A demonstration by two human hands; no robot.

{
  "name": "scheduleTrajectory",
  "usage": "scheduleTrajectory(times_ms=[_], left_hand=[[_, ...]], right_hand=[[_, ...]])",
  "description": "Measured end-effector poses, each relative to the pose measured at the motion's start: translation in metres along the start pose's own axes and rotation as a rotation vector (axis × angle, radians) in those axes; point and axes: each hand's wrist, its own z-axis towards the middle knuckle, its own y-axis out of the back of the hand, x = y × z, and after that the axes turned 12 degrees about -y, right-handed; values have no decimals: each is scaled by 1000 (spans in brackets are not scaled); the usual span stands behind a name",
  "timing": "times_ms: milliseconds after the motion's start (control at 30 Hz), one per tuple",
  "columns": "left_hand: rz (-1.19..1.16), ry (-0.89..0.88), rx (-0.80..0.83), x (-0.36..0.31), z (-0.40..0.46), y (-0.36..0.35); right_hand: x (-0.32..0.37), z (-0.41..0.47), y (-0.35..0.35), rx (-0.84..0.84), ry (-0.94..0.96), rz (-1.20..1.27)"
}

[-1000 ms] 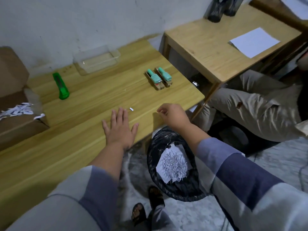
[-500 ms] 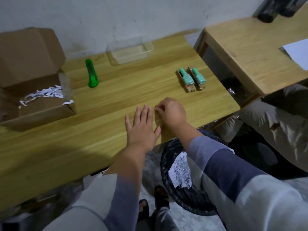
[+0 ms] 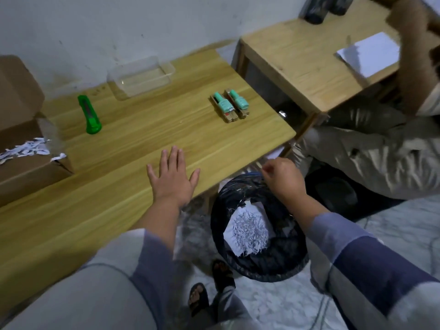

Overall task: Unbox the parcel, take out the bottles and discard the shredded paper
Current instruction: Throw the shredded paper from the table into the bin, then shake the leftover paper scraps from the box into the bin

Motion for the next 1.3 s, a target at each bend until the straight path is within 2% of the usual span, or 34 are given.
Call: scheduleTrajectory(times_ms=[167, 333, 433, 533, 667, 1033, 1167, 1300], left_hand=[[-8, -16, 13, 2, 0, 1], [-16, -1, 73, 0, 1, 5], [-59, -6, 125, 0, 4, 18], [-113, -26, 139, 7, 5, 41], [-180, 19, 36, 25, -4, 83], [-327, 415, -390, 137, -93, 155], [-338, 582, -477, 185, -126, 154], [-410, 698, -487, 233, -139, 141]], right_hand=[[-43, -20, 15, 62, -188, 31], [-53, -25, 22, 105, -259, 46], [-36, -17, 31, 145, -217, 93], [-3, -3, 39, 195, -122, 100], [59, 18, 50, 273, -2, 107], [255, 10, 39, 397, 496, 36], [311, -9, 16, 460, 574, 20], [352, -23, -21, 513, 541, 1]])
